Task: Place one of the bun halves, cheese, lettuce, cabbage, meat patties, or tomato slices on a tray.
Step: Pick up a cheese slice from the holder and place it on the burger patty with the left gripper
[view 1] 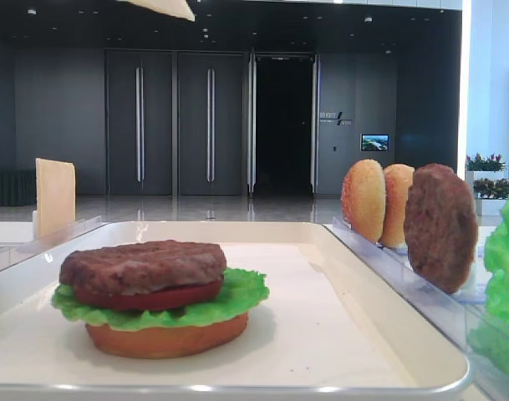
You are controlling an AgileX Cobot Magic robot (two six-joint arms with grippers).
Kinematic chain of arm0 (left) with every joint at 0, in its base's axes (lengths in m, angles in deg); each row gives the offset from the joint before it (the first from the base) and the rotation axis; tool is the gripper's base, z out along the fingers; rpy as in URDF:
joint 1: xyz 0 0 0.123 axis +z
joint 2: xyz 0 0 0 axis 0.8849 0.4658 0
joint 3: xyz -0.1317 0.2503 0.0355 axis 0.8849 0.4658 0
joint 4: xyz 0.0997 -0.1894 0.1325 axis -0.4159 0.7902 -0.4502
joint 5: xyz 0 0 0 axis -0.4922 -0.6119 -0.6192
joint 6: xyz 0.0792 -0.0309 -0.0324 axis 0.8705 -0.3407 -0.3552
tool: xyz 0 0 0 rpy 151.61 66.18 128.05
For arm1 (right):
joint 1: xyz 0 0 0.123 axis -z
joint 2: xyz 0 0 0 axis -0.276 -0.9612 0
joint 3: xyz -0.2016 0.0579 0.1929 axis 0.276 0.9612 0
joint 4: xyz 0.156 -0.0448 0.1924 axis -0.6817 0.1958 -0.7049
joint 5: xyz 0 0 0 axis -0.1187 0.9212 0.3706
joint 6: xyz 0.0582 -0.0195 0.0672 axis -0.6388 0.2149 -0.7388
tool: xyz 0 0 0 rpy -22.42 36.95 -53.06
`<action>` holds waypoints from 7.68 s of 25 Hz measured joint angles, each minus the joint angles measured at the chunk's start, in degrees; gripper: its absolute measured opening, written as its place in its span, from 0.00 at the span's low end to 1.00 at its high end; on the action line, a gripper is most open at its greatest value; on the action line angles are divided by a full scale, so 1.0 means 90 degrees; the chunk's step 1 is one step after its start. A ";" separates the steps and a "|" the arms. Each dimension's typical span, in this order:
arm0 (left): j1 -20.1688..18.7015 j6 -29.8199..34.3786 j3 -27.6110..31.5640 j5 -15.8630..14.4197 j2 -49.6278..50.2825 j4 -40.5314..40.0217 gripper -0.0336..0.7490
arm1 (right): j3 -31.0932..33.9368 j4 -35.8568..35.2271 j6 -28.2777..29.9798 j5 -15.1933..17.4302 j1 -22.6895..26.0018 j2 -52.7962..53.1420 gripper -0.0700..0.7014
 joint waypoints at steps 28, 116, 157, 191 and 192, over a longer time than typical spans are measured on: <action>0.0000 0.1290 0.1397 0.1059 0.0730 0.1387 0.07 | 0.0000 -0.0042 0.0000 0.0000 0.0000 0.0000 0.72; -0.0490 0.2891 0.2365 0.2581 0.1270 0.3143 0.07 | 0.0000 -0.0042 0.0000 0.0006 -0.0008 0.0000 0.72; -0.0490 0.2512 0.2365 0.2604 0.1384 0.2628 0.36 | 0.0000 -0.0042 0.0000 0.0006 -0.0013 0.0000 0.72; -0.0490 0.1411 0.2365 0.2581 0.1384 0.1346 0.91 | 0.0000 -0.0042 0.0000 0.0006 -0.0013 0.0000 0.72; -0.0490 0.1403 0.2365 0.2583 0.1384 0.1327 0.91 | 0.0000 -0.0042 0.0000 0.0006 -0.0013 0.0000 0.72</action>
